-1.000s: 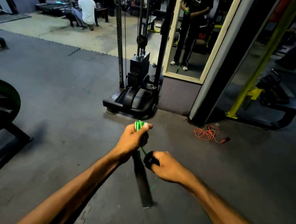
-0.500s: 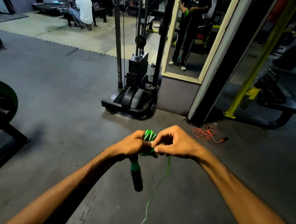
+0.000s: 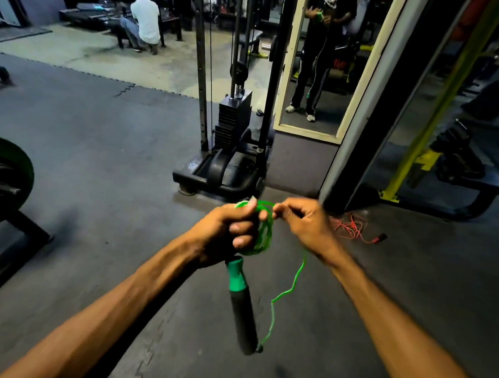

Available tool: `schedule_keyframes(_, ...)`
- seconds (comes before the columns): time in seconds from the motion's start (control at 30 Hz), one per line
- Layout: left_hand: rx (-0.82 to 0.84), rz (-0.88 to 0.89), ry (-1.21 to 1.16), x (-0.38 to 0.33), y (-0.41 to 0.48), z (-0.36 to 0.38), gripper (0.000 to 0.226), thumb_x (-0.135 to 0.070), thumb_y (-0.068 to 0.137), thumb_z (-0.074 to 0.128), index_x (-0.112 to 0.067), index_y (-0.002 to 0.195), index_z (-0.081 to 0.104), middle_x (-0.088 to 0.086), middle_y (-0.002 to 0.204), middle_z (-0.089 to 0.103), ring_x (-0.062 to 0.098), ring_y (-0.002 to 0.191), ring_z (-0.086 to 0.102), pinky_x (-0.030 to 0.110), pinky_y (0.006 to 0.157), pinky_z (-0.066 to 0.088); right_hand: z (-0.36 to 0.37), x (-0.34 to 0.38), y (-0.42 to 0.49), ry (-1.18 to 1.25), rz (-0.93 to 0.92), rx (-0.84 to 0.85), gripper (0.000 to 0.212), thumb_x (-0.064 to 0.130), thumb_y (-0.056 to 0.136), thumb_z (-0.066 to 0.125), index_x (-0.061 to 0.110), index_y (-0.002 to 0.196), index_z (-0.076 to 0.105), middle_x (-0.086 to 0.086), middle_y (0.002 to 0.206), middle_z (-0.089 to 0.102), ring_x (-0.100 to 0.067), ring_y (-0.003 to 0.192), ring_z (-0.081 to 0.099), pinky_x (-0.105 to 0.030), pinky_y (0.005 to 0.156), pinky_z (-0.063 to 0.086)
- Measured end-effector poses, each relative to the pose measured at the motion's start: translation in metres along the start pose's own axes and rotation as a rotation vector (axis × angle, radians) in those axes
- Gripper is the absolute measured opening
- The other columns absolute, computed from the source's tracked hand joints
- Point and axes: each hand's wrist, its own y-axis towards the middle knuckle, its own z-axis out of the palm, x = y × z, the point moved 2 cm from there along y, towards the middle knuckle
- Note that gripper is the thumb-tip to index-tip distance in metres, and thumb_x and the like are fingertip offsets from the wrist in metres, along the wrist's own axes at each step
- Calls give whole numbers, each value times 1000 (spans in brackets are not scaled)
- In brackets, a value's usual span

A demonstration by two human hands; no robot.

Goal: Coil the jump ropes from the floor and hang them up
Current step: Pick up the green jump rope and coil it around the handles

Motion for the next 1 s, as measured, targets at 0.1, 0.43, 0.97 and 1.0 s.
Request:
schedule_keyframes(0.1, -173, 159, -291, -7, 8, -5, 30, -28, 97, 45, -5, 100, 63, -6, 61, 54, 10, 53, 48, 21, 63, 37, 42, -30, -39, -14, 325, 184, 22, 10, 94, 50, 7, 90, 71, 9, 65, 58, -2, 51, 50, -20, 53, 43)
schedule_keyframes(0.43, -159, -50, 841, 34, -5, -33, 30, -26, 86, 48, -6, 87, 71, 0, 67, 70, 8, 56, 59, 29, 57, 42, 7, 78, -12, -406, -131, 499, 6, 20, 78, 76, 15, 79, 73, 0, 70, 72, -12, 61, 64, -30, 60, 51)
schedule_keyframes(0.97, -487, 333, 323, 25, 1, -34, 22, -3, 96, 52, 4, 116, 60, 14, 107, 74, 18, 88, 71, 23, 76, 53, 69, 1, -64, -238, 296, 570, 16, 12, 88, 48, 11, 78, 61, -8, 64, 65, -14, 48, 59, -32, 52, 53)
schedule_keyframes(1.0, -464, 314, 532, 28, 1, -35, 19, -2, 97, 52, 4, 112, 61, 11, 104, 74, 13, 86, 70, 21, 75, 52, 63, 12, -59, -301, 232, 599, 14, 14, 86, 52, 8, 77, 61, -7, 63, 66, -12, 49, 58, -27, 52, 50)
